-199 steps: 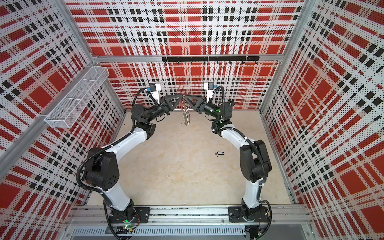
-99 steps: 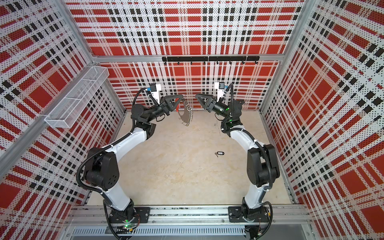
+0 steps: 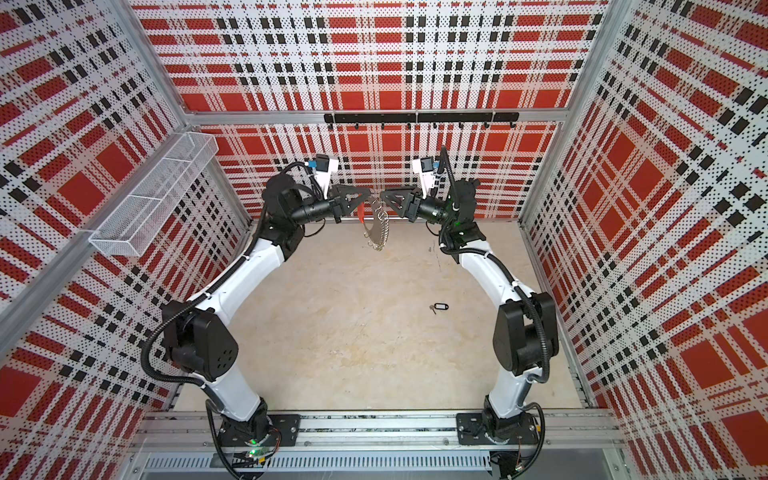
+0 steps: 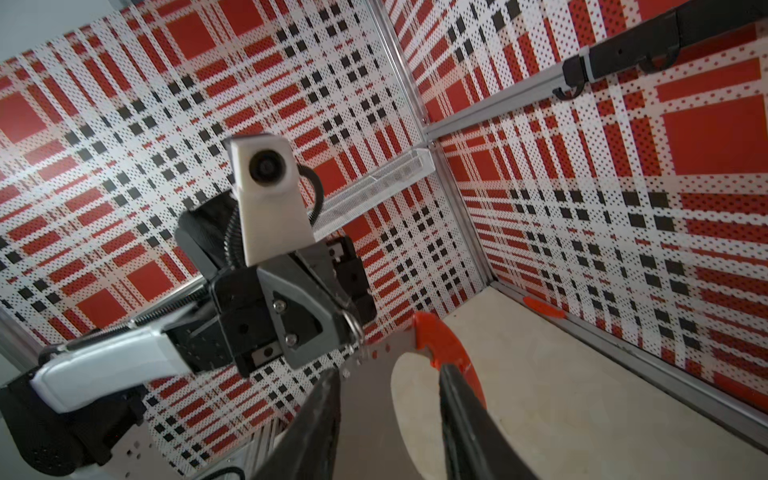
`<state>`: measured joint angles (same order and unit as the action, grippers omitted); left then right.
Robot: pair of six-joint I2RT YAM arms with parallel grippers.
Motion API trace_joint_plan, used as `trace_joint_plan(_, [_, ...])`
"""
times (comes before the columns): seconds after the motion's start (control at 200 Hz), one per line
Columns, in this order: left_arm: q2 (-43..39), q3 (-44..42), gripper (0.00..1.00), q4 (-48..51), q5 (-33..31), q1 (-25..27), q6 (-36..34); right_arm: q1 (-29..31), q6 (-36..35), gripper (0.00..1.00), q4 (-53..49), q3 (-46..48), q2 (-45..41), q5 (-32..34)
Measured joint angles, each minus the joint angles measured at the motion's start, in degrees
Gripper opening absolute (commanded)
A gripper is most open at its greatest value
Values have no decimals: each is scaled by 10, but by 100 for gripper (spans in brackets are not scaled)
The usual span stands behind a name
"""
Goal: Put the keys on the keyring
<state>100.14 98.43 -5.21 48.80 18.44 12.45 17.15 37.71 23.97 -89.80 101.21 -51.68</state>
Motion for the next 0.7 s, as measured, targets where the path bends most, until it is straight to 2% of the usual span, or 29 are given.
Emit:
trace_joint_plan(0.13, [0, 86, 0, 182, -28, 0, -129, 0, -46, 43, -54, -2, -7, 0])
trace_joint_plan(0.316, [12, 140, 0, 332, -34, 0, -229, 3, -67, 43, -79, -2, -10, -21])
trace_joint_plan(0.541, [37, 161, 0, 422, -27, 0, -275, 26, -77, 44, -99, -17, -9, -49])
trace_joint_plan(0.702, [39, 161, 0, 442, -22, 3, -284, 36, -88, 35, -108, -31, -9, -60])
